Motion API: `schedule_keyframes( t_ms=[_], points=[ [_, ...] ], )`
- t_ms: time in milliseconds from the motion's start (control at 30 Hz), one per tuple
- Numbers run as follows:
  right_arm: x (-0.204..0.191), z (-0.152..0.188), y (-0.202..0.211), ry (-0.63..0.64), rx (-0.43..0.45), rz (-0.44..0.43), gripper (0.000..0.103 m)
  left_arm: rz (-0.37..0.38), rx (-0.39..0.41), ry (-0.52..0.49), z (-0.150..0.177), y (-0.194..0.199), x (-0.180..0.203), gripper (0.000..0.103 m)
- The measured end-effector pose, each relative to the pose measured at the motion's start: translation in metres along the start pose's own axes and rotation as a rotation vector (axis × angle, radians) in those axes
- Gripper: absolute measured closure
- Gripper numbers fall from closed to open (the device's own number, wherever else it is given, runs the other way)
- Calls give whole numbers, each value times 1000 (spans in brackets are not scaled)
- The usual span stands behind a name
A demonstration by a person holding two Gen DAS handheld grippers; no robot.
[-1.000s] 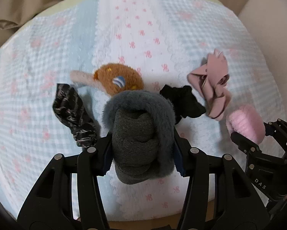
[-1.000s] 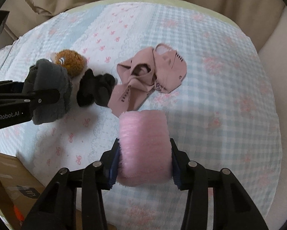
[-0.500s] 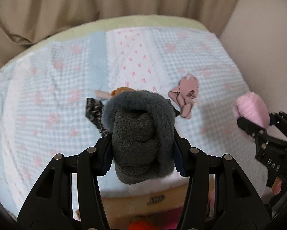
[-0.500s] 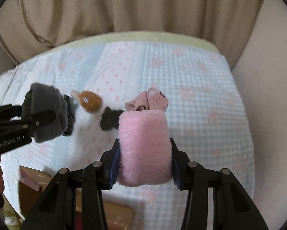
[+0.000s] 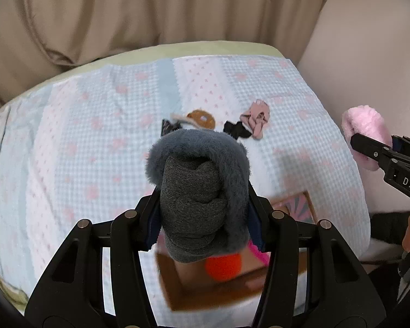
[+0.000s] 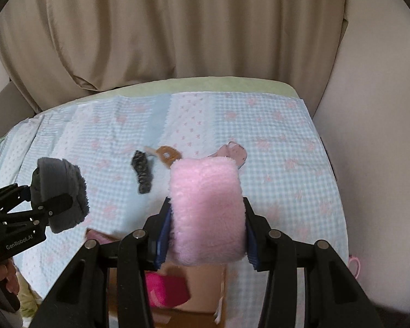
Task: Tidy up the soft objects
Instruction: 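Carry the grey hat and pink roll over the box, then drop the grey hat and pink roll into the box, opening both tools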
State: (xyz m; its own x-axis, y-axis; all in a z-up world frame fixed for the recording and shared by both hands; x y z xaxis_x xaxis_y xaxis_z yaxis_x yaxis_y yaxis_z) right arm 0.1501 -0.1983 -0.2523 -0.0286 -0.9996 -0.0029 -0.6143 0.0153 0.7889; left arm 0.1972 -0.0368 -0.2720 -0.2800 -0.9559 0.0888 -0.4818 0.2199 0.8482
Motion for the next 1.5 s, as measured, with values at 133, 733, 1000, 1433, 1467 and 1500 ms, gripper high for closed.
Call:
schedule_keyframes(
  t_ms=[133, 733, 1000, 1433, 1467, 1500],
  points=[
    [-19, 22, 17, -11, -1, -6, 61, -1, -2, 10, 29, 25, -12, 55],
    [-33, 109, 21, -1, -113, -31, 61, -33, -109, 91, 124, 36, -6, 55],
    [-20, 142, -11, -15, -203, 3, 61, -42, -221, 90, 163, -7, 0, 55],
    [-13, 161, -88, -19, -325, 29, 61, -101, -321, -77, 163, -90, -4, 55],
    [-13, 162, -93, -15, -336, 31, 61, -112, -329, -100, 162, -97, -4, 55],
    [-13, 163, -99, -13, -347, 34, 61, -115, -339, -114, 161, -102, -4, 55]
  ],
)
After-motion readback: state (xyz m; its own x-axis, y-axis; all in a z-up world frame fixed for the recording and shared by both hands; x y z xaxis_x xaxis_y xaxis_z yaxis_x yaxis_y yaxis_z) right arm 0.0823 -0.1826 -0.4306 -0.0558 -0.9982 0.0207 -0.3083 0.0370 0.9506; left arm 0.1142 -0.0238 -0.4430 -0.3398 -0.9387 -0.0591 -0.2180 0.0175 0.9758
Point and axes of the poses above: each gripper's, at about its wrist camera, not at the fingertips, and y roughly against the way its jaws point, x to its right, z to its underside, the point moved 7 cm from there along -y, roughly the way its jaws point, and after that the axes turned 1 degree about x, right-handed, at the moved point
